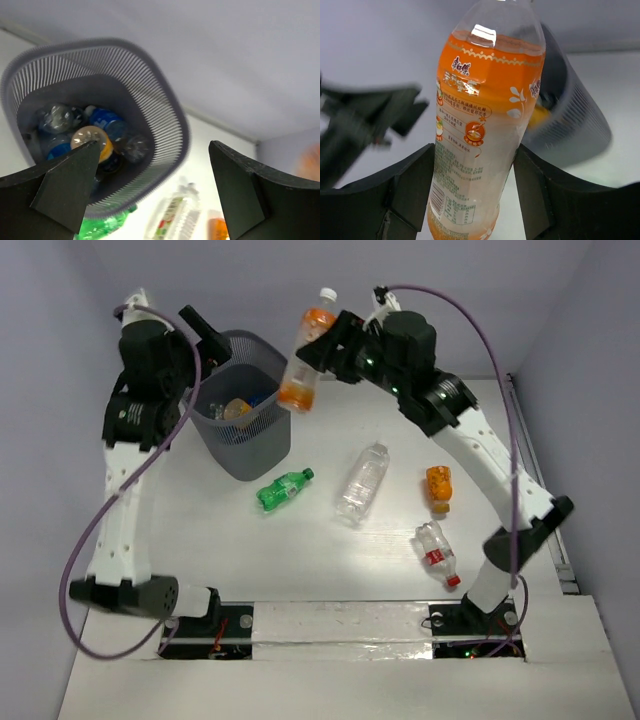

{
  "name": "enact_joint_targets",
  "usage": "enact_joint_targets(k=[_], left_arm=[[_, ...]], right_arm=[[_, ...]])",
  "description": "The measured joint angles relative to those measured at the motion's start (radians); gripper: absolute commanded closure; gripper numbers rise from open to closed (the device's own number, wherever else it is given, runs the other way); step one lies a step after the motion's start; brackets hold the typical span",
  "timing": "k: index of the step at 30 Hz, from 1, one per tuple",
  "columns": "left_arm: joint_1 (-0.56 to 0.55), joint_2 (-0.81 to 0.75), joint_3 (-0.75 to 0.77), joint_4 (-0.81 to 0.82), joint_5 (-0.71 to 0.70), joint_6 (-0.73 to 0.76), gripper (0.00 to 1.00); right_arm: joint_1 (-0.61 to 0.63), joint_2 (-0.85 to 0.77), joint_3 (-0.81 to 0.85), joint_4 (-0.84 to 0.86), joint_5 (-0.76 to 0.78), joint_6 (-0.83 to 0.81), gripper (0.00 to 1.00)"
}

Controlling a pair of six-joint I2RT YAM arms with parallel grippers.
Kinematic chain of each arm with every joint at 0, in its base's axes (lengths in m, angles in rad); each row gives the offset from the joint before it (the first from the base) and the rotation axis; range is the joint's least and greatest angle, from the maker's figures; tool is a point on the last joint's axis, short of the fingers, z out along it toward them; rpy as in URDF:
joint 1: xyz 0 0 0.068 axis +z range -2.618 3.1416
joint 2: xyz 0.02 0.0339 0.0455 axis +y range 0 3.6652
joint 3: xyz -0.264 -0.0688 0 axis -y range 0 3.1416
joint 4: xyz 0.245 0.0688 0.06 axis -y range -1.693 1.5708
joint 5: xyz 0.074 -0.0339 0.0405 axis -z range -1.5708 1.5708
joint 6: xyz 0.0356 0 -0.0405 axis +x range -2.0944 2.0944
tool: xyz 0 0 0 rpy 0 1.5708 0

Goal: Put the plastic bottles in the bin

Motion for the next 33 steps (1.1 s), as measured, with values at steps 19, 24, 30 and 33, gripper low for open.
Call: enact_joint_targets(k=[19,24,30,33], left_arm=[[-0.021,-0.115,0.103,0.04,0.071,-0.047,0.18],[-0.217,-0.023,0.132,0.019,0.047,-0.01,0.44],[-0.503,0.037,0.001,0.03,-0.021,0.034,0.83],[-0.624,0.111,-0.076,0.038,-0.064,0.045,0.78]], right_arm=[[0.092,0.502,0.438,0.066,0.085,0.101,0.0],[0.032,0.167,0.065,0.102,0.121,0.026,0.52],[-0.207,-0.465,-0.598,0.235,0.14,0.016,1.0],[-0.319,-0.686,-0.814,0.209,0.155,-0.009,0.98]])
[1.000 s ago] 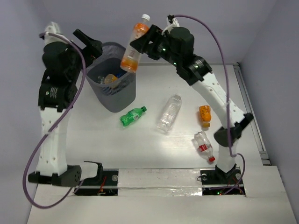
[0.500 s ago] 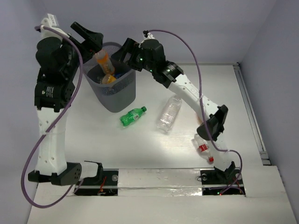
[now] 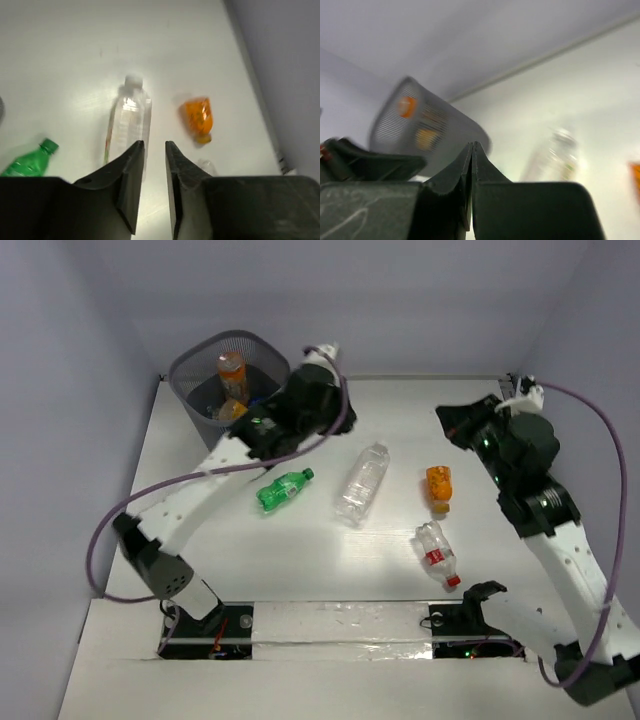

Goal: Put the plastic bottles in the bin

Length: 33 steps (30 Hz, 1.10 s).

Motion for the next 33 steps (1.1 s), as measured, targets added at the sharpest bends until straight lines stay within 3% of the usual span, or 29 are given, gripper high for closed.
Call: enact_joint_targets(k=[1,2,3,4,5,8,11,18,30,33], left_arm=[[-0.037,0.04,-0.02,0.0,-0.015,0.003,0.73],[-0.064,0.081,-0.034,-0.002,-0.023,0.006,0.55],[-0.09,0.131,-0.044,-0.005,-0.032,0.011,0.45],[-0.107,0.178,-0.048,-0.013,-0.036,0.013,0.37],[-0.12,0.231,-0.052,-0.02,-0.044,0.013,0.23],[-0.132,0.352,-0.062,-0.037,-0.058,0.016,0.08],[-0.13,0.432,-0.063,-0.056,-0.065,0.019,0.03],[-0.128,0.517,-0.034,-0.074,-0.097,0.041,0.01],[-0.115,0.684,0.112,-0.079,-0.033,0.093,0.01],[-0.107,0.703,0.115,-0.079,-0.033,0.096,0.07]], right_arm=[[-0.017,-0.055,-0.053,-0.029,0.002,-0.011,0.95],[-0.03,-0.106,-0.104,-0.059,0.005,-0.023,0.81],[-0.04,-0.141,-0.139,-0.084,0.006,-0.031,0.68],[-0.051,-0.178,-0.179,-0.119,0.01,-0.043,0.51],[-0.063,-0.205,-0.212,-0.153,0.015,-0.055,0.29],[-0.097,-0.273,-0.303,-0.244,0.026,-0.083,0.06],[-0.114,-0.309,-0.362,-0.314,0.031,-0.097,0.0],[-0.119,-0.347,-0.411,-0.364,0.014,-0.105,0.0],[-0.119,-0.323,-0.438,-0.357,-0.061,-0.108,0.0],[-0.119,-0.308,-0.439,-0.356,-0.061,-0.108,0.0]])
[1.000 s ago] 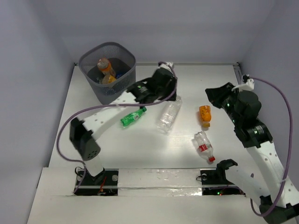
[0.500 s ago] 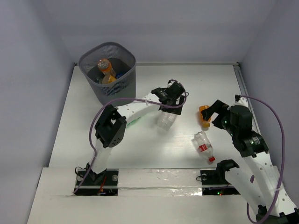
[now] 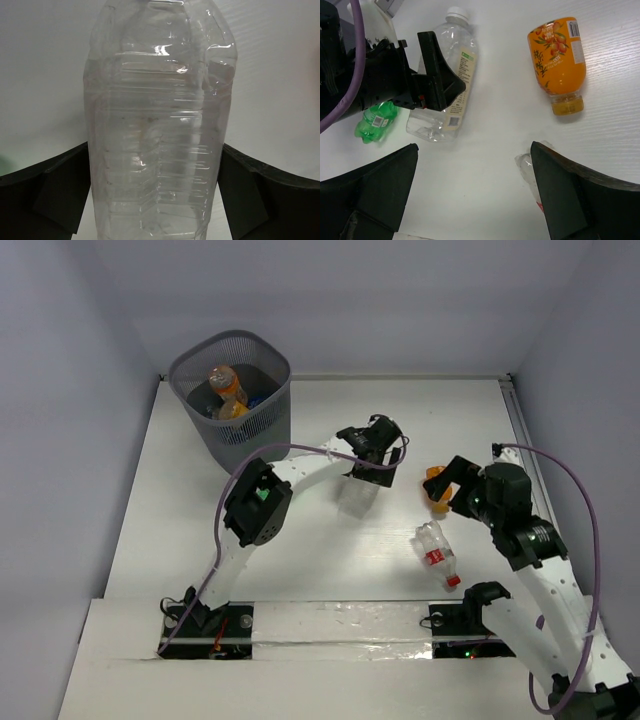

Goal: Put the plastic bottles in the bin

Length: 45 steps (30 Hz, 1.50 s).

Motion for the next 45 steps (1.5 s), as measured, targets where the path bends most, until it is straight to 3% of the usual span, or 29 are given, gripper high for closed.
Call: enact_joint_targets(k=[5,12,19,24,30,34,39,40,43,45], left_arm=[[0.016,0.012,-0.002,0.015,-0.007,0.004,0.36],[0.024,-0.023,-0.003,0.002,-0.007,0.013,0.39],[0.047,-0.227,0.126,-0.061,0.021,0.014,0.44],[0.179,-0.414,0.304,-0.051,0.077,-0.005,0.43],[0.494,-0.6,0.33,-0.007,0.109,-0.051,0.42],[0.642,-0.616,0.302,0.0,0.141,-0.074,0.42],[0.721,-0.578,0.225,0.013,0.161,-0.083,0.42],[0.731,-0.572,0.201,0.02,0.161,-0.083,0.4],[0.752,-0.555,0.125,0.024,0.129,-0.075,0.22],[0.76,-0.55,0.083,0.026,0.101,-0.061,0.1]], right_arm=[[-0.004,0.061,0.0,0.011,0.008,0.0,0.03],[-0.105,0.29,0.028,0.02,0.013,-0.068,0.0],[-0.216,0.577,0.155,0.021,-0.039,-0.196,0.0],[-0.224,0.742,0.255,0.021,-0.119,-0.269,0.0],[-0.224,0.879,0.323,0.021,-0.166,-0.302,0.05],[-0.224,0.94,0.336,0.022,-0.169,-0.31,0.06],[-0.224,0.991,0.336,0.022,-0.168,-0.311,0.2],[-0.224,0.997,0.336,0.022,-0.168,-0.314,0.2],[-0.224,1.007,0.336,0.024,-0.167,-0.314,0.33],[-0.224,1.007,0.336,0.026,-0.164,-0.313,0.34]])
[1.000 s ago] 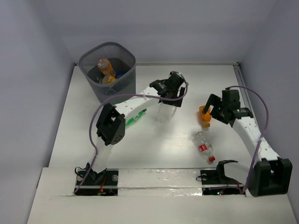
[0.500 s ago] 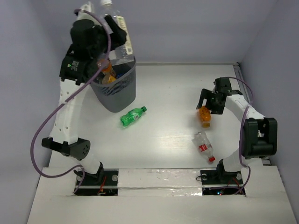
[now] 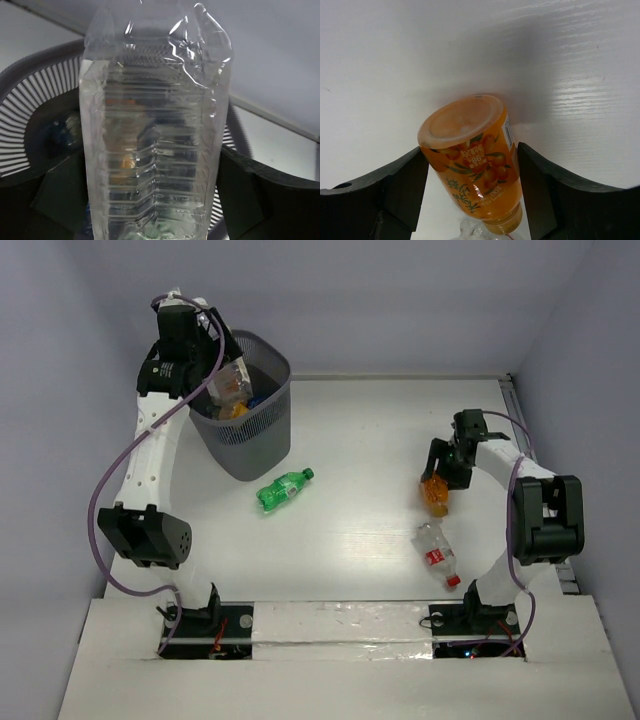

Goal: Put the plastic bottles in the bin

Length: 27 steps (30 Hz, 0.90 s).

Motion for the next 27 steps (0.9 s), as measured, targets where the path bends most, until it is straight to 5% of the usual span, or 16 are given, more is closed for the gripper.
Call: enact_joint_targets(k=[5,14,21,27], left_arm=[[0.004,0.0,-0.048,0.003,-0.035,0.024,0.01],[0.004,-0.098,-0.099,0.02,-0.05,0.02,0.02],[0.004,-0.328,-0.207,0.06,-0.046,-0.038,0.07],[0.004,-0.48,-0.259,0.114,0.005,-0.146,0.1]], right_arm=[[0.0,-0.024,0.019,-0.001,0.012,0.003,0.35],[0.042,-0.284,0.107,0.044,-0.104,0.114,0.34],[0.347,-0.291,0.345,0.193,-0.176,0.309,0.33],[0.568,-0.032,0.729,0.336,-0.156,0.485,0.29]])
